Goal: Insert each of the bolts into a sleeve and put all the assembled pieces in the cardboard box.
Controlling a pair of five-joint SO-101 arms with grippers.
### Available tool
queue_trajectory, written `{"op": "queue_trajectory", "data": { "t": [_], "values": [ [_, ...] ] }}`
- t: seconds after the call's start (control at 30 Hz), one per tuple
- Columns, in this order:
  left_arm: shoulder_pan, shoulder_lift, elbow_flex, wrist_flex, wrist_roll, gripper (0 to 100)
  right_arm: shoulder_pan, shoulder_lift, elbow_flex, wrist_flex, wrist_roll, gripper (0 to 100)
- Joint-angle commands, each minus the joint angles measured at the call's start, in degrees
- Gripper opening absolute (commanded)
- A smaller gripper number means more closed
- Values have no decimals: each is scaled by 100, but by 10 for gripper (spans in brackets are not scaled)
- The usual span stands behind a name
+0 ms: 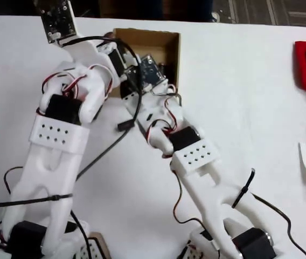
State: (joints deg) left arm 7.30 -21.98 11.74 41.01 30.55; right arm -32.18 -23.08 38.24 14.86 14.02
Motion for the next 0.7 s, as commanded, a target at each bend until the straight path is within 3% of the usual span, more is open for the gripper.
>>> {"op": "queue_trajectory", "data": {
  "t": [0.0, 0.67],
  "values": [
    [9, -26, -13, -167, 35, 24, -4, -365, -62, -136, 44, 21],
    [211, 501, -57, -255, 18, 24, 154, -558, -79, -101, -360, 21]
  ]
}}
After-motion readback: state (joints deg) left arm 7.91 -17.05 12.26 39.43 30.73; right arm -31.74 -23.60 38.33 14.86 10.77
